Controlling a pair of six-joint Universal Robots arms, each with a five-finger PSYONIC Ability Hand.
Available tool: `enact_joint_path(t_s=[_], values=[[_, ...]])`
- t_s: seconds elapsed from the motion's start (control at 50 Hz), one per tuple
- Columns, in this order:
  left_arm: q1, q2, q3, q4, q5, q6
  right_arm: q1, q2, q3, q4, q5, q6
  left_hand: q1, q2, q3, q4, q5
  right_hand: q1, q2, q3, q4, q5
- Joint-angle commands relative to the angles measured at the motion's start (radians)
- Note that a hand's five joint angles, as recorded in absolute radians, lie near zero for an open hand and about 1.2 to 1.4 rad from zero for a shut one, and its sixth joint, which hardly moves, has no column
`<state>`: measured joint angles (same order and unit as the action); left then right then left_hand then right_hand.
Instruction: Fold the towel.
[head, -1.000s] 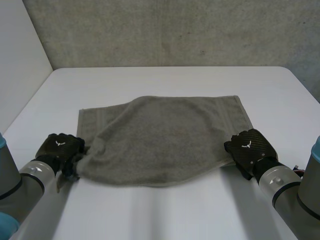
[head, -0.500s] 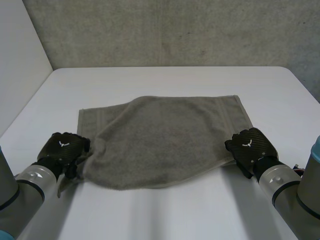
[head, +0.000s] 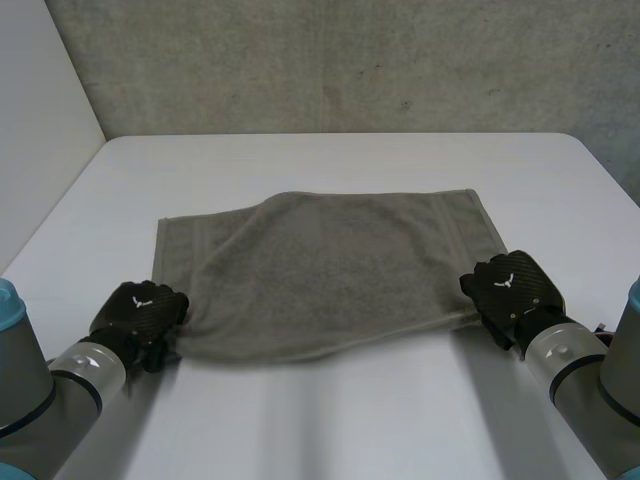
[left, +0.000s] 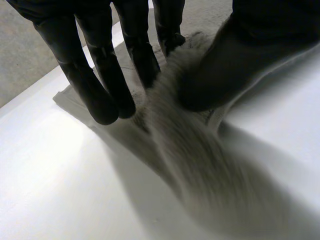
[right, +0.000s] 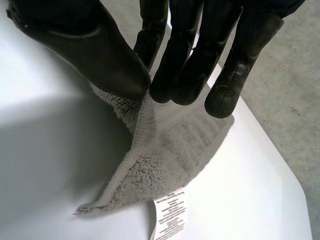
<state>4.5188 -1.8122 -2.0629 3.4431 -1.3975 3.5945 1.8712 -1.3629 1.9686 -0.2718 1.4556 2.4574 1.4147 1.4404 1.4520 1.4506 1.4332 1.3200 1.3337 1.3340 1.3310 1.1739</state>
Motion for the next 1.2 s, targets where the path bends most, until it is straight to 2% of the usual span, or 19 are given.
enact_joint_path(t_s=[0.02,0.08,0.18,0.32,0.42,0.52,0.56,0.58,0.62,0.74,0.8,0.84,0.9,0.94,0.96,1.04,1.06,1.1,1.2], values=[[0.002,0.014,0.003,0.007,0.003,0.003,-0.032,-0.031,-0.019,0.017,0.002,0.002,-0.018,-0.044,-0.056,-0.054,-0.211,0.076,0.063,0.062,0.065,0.048],[0.002,0.059,0.015,-0.013,0.003,0.007,-0.030,-0.137,-0.043,0.058,0.008,-0.003,-0.018,-0.044,-0.056,-0.054,-0.211,0.076,0.063,0.062,0.065,0.048],[-0.020,0.273,0.043,-0.116,0.015,0.006,-0.032,-0.275,-0.111,0.208,-0.003,-0.001,-0.018,-0.044,-0.056,-0.054,-0.211,0.076,0.063,0.062,0.065,0.048],[-0.015,0.430,0.102,-0.258,0.070,0.009,-0.047,-0.335,-0.206,0.460,-0.049,-0.018,-0.018,-0.044,-0.056,-0.054,-0.211,0.076,0.063,0.062,0.065,0.048],[0.006,0.439,0.113,-0.410,0.120,0.024,-0.079,-0.351,-0.209,0.609,-0.097,-0.144,-0.018,-0.044,-0.056,-0.054,-0.211,0.076,0.063,0.062,0.065,0.048],[0.042,0.439,0.096,-0.575,0.161,0.158,-0.087,-0.386,-0.188,0.753,-0.113,-0.300,-0.018,-0.044,-0.056,-0.054,-0.211,0.076,0.063,0.062,0.065,0.048],[0.054,0.439,0.086,-0.654,0.170,0.301,-0.086,-0.403,-0.194,0.772,-0.113,-0.310,-0.018,-0.044,-0.056,-0.054,-0.211,0.076,0.063,0.062,0.065,0.048],[0.054,0.439,0.086,-0.654,0.170,0.302,-0.086,-0.403,-0.194,0.772,-0.113,-0.310,-0.018,-0.044,-0.056,-0.054,-0.211,0.076,0.063,0.062,0.065,0.048],[0.089,0.438,0.087,-0.689,0.173,0.413,-0.084,-0.416,-0.214,0.776,-0.115,-0.314,-0.018,-0.044,-0.056,-0.054,-0.211,0.076,0.063,0.062,0.065,0.048],[0.135,0.410,0.121,-0.682,0.186,0.460,-0.089,-0.398,-0.249,0.773,-0.138,-0.316,-0.018,-0.044,-0.056,-0.054,-0.211,0.076,0.063,0.062,0.065,0.048],[0.143,0.306,0.181,-0.639,0.213,0.431,-0.106,-0.308,-0.280,0.744,-0.170,-0.317,-0.018,-0.044,-0.056,-0.054,-0.211,0.076,0.063,0.062,0.065,0.048],[0.131,0.248,0.211,-0.616,0.222,0.406,-0.101,-0.178,-0.336,0.695,-0.178,-0.305,-0.018,-0.044,-0.056,-0.054,-0.211,0.076,0.063,0.062,0.065,0.048],[0.092,0.131,0.294,-0.575,0.226,0.343,-0.090,-0.072,-0.402,0.657,-0.164,-0.299,-0.018,-0.044,-0.056,-0.054,-0.211,0.076,0.063,0.062,0.065,0.048],[0.047,-0.029,0.415,-0.546,0.218,0.287,-0.084,-0.017,-0.440,0.642,-0.156,-0.293,-0.018,-0.044,-0.056,-0.054,-0.211,0.076,0.063,0.062,0.065,0.048],[0.046,-0.030,0.415,-0.545,0.218,0.286,-0.084,-0.016,-0.441,0.641,-0.156,-0.293,-0.018,-0.044,-0.056,-0.054,-0.211,0.076,0.063,0.062,0.065,0.048],[0.006,-0.237,0.620,-0.545,0.213,0.233,-0.057,0.180,-0.589,0.593,-0.109,-0.265,-0.018,-0.044,-0.056,-0.054,-0.211,0.076,0.063,0.062,0.065,0.048],[0.006,-0.237,0.621,-0.545,0.213,0.233,-0.049,0.242,-0.644,0.580,-0.084,-0.258,-0.018,-0.044,-0.056,-0.054,-0.211,0.076,0.063,0.062,0.065,0.048],[-0.003,-0.356,0.755,-0.545,0.213,0.205,-0.044,0.299,-0.699,0.569,-0.057,-0.252,-0.018,-0.044,-0.056,-0.054,-0.211,0.076,0.063,0.062,0.065,0.048],[-0.017,-0.513,0.967,-0.545,0.201,0.178,-0.032,0.453,-0.847,0.543,0.000,-0.244,-0.018,-0.044,-0.056,-0.054,-0.211,0.076,0.063,0.062,0.065,0.048]])
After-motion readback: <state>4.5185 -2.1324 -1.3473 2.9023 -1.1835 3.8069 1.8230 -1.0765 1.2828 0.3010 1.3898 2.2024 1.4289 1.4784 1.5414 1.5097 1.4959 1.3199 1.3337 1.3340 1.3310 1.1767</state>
